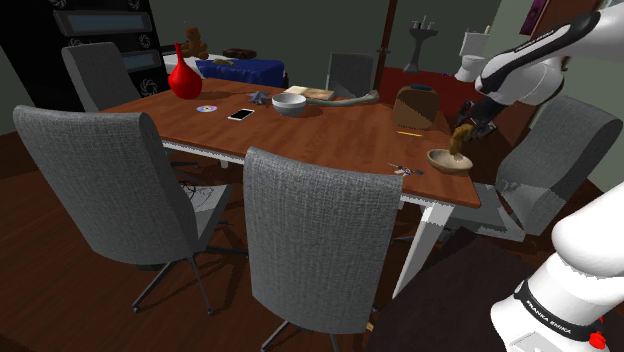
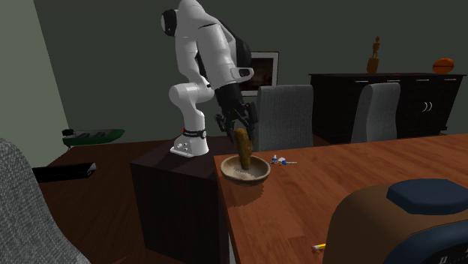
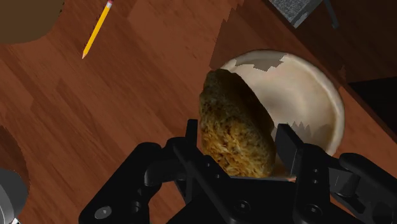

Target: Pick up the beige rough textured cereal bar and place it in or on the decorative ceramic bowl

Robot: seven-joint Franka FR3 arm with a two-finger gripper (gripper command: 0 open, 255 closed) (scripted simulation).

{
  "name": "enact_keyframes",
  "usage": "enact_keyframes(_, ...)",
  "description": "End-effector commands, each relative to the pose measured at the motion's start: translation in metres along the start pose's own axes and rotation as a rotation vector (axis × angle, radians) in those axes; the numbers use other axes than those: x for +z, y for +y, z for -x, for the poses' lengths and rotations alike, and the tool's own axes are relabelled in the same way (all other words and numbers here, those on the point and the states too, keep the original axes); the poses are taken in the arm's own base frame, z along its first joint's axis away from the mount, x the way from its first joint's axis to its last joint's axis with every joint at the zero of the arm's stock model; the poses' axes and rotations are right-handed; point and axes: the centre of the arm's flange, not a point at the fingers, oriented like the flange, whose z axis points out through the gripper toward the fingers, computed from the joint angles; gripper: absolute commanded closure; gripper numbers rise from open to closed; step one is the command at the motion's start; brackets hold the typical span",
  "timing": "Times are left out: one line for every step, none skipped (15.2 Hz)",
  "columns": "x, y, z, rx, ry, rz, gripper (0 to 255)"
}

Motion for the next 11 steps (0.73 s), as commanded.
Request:
enact_keyframes(0.005, -0.007, 0.002, -0.001, 0.0, 0.0, 255)
enact_keyframes(0.01, -0.009, 0.002, -0.001, 0.0, 0.0, 255)
enact_keyframes(0.015, -0.011, 0.002, -0.001, 0.0, 0.0, 255)
enact_keyframes(0.02, -0.013, 0.002, -0.001, 0.0, 0.0, 255)
enact_keyframes(0.024, -0.015, 0.001, -0.001, 0.0, 0.0, 255)
enact_keyframes(0.029, -0.017, 0.001, -0.001, 0.0, 0.0, 255)
enact_keyframes(0.034, -0.019, 0.001, -0.001, 0.0, 0.0, 255)
enact_keyframes(0.039, -0.021, 0.001, -0.001, 0.0, 0.0, 255)
enact_keyframes(0.044, -0.023, 0.001, -0.001, 0.0, 0.0, 255)
enact_keyframes(0.049, -0.026, 0.001, -0.001, 0.0, 0.0, 255)
enact_keyframes(0.054, -0.028, 0.001, -0.001, 0.0, 0.0, 255)
